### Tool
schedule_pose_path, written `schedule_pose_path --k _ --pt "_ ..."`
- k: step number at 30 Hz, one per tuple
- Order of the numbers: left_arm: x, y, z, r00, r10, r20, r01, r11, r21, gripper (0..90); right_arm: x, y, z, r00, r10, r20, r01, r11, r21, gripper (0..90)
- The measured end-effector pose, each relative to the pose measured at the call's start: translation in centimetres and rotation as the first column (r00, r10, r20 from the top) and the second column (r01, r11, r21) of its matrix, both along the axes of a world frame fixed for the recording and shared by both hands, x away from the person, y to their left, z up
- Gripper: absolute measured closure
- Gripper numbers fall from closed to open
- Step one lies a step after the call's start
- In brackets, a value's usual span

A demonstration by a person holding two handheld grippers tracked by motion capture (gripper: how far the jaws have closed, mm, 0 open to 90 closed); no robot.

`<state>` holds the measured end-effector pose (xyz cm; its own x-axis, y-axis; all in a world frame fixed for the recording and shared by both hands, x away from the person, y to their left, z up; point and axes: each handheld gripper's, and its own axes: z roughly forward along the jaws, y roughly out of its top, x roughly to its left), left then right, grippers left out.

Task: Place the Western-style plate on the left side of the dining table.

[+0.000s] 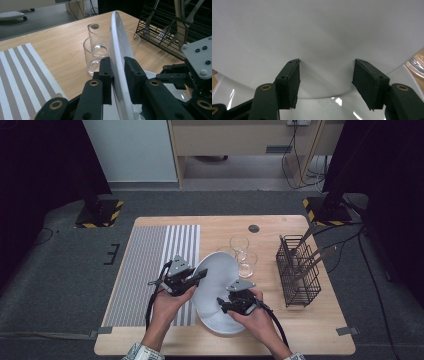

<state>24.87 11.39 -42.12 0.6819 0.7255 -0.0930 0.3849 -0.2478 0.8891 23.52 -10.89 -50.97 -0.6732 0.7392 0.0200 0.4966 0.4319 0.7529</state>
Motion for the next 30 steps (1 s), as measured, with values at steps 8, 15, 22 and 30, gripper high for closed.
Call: schedule_pose_path --k 8,15,22,30 --pt "-0.1 -0.4 0.3 0.9999 0.012 0.006 -0.012 0.9999 -0.009 81.8 0.1 0.1 0.1 0.9999 0.014 0.010 -0.014 1.000 -0.009 39.7" --pt "0.0 -0.5 0.5 1.0000 0.000 0.007 0.000 0.9999 -0.011 82.8 0.0 -0.2 0.2 0.9996 0.027 -0.012 -0.027 0.999 -0.029 47.7" --pt "0.0 -0.6 0.8 0.9999 -0.011 0.002 0.011 0.9997 -0.023 83.8 -0.9 -1.7 1.0 0.9992 0.038 0.017 -0.038 0.999 0.012 51.2" --pt "0.8 -0.2 0.7 0.9994 0.004 -0.036 -0.006 0.9983 -0.058 84.4 -2.0 -4.4 1.5 0.9987 0.010 0.049 -0.015 0.995 0.100 53.6"
